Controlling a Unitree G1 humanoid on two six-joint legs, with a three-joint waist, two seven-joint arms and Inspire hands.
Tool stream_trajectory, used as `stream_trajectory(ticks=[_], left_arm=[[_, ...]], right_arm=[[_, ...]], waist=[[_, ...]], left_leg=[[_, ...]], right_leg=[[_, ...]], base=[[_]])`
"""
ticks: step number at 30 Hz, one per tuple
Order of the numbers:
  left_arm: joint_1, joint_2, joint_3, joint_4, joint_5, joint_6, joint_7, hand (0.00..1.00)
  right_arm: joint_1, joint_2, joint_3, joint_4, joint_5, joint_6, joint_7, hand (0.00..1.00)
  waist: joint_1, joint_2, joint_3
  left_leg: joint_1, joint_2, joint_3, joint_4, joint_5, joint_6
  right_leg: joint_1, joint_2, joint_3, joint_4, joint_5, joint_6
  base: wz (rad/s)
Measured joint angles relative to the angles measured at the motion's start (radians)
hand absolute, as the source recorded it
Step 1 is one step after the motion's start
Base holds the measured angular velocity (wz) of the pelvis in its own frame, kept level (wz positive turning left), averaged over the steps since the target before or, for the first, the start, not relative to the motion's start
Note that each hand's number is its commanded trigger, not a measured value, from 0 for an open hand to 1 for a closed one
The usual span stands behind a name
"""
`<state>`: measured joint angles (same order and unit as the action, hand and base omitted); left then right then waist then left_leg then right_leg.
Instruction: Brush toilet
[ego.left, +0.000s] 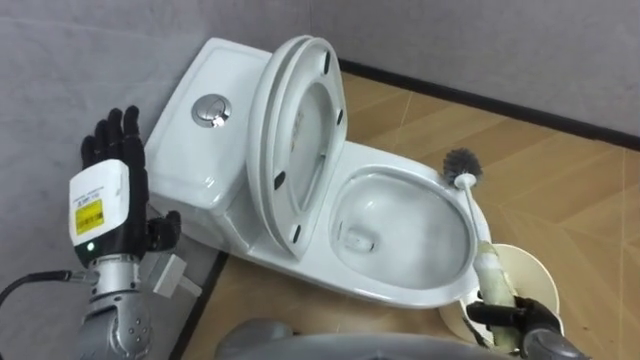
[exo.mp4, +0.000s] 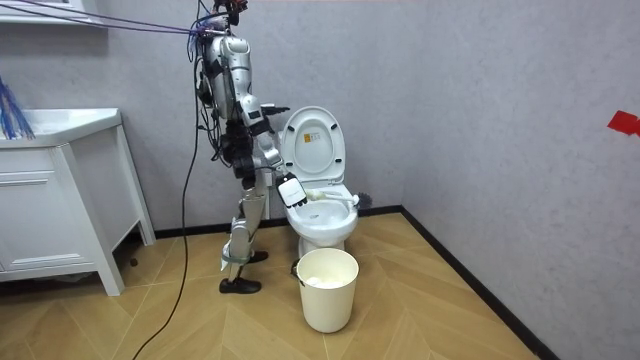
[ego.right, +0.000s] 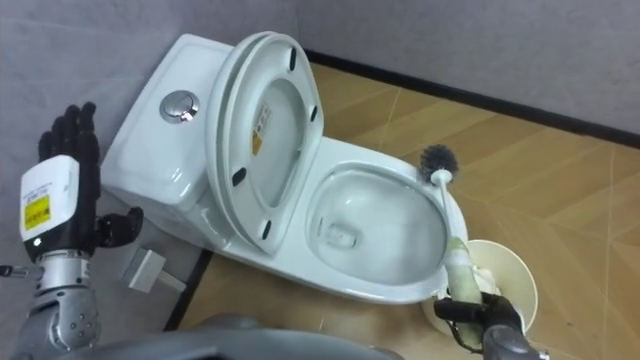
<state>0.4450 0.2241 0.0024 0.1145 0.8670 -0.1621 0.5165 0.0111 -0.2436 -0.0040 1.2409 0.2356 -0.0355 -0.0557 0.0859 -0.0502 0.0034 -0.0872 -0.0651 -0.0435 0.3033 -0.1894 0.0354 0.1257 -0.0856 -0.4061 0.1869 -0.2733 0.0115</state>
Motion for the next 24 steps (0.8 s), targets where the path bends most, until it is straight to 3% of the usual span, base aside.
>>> stream_trajectory(ticks=[3, 12, 15, 24], left_arm=[[0.001, 0.000, -0.014, 0.001, 0.000, 0.003, -0.021, 0.00], [0.001, 0.017, -0.026, 0.133, 0.041, 0.038, -0.031, 0.00], [-0.009, 0.038, -0.025, 0.171, 0.041, 0.040, -0.031, 0.00], [-0.128, 0.055, -0.025, 0.308, 0.042, 0.052, -0.027, 0.00]], right_arm=[[-0.011, -0.001, -0.020, 0.002, -0.027, 0.003, 0.017, 1.00], [-0.029, -0.026, -0.018, 0.000, -0.086, 0.005, 0.030, 1.00], [-0.029, -0.039, -0.018, -0.004, -0.089, 0.005, 0.048, 1.00], [-0.028, -0.060, -0.018, -0.017, -0.138, 0.004, 0.049, 1.00]], waist=[[0.000, -0.012, 0.0061], [0.002, -0.015, 0.0020], [-0.003, -0.010, -0.0002], [-0.027, 0.016, 0.0010]], left_leg=[[-0.001, 0.000, 0.006, 0.000, 0.000, 0.000], [0.008, 0.014, 0.036, -0.026, -0.001, 0.001], [0.014, 0.017, 0.043, -0.031, -0.001, 0.001], [0.023, 0.022, 0.067, -0.035, 0.000, 0.001]], right_leg=[[-0.004, 0.000, 0.009, -0.001, 0.000, 0.000], [-0.020, 0.009, 0.050, 0.004, 0.011, -0.002], [-0.020, 0.012, 0.063, 0.002, 0.015, -0.004], [-0.023, 0.018, 0.093, 0.003, 0.022, -0.007]], base=[[-0.04], [-0.13], [-0.10], [-0.09]])
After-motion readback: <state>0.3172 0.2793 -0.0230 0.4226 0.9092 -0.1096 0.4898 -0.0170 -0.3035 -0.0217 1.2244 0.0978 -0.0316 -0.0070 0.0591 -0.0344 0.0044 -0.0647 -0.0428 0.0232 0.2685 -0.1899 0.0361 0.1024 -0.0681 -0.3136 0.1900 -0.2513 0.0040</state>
